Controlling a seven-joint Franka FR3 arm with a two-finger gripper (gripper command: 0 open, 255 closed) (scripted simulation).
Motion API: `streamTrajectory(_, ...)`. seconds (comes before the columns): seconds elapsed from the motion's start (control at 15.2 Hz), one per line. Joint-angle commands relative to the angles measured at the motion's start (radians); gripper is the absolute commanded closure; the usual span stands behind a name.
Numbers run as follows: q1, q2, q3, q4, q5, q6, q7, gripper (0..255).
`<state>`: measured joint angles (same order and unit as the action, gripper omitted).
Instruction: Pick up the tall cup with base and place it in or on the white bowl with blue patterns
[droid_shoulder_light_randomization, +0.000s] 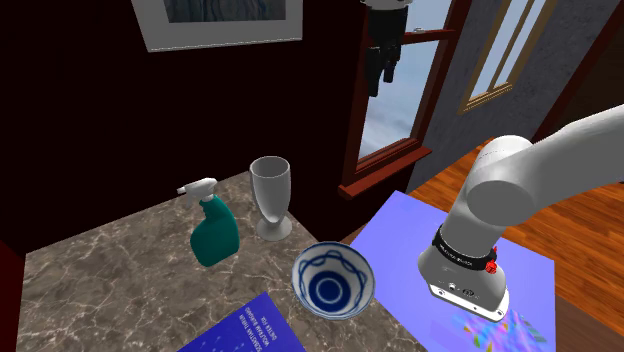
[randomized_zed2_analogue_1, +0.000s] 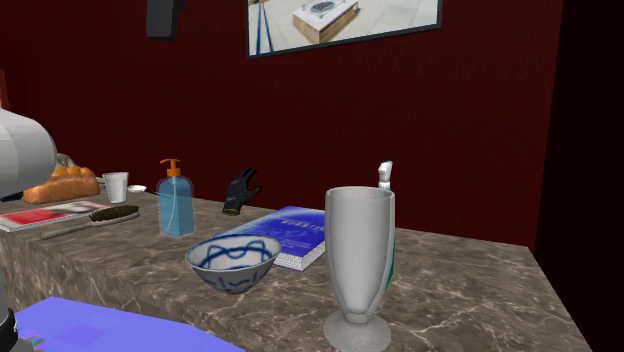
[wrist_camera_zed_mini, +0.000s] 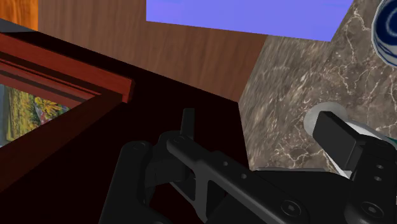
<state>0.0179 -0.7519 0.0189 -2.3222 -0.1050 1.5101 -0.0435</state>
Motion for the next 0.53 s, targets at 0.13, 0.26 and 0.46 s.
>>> streamTrajectory(0.13,0.014,0.035,0.020,-0.015,0.025,0.049,0.023,0)
streamTrajectory(0.26,0.028,0.074,0.040,-0.025,0.048,0.098,0.046,0)
streamTrajectory(0.46,0.049,0.139,0.070,-0.033,0.080,0.172,0.077,0)
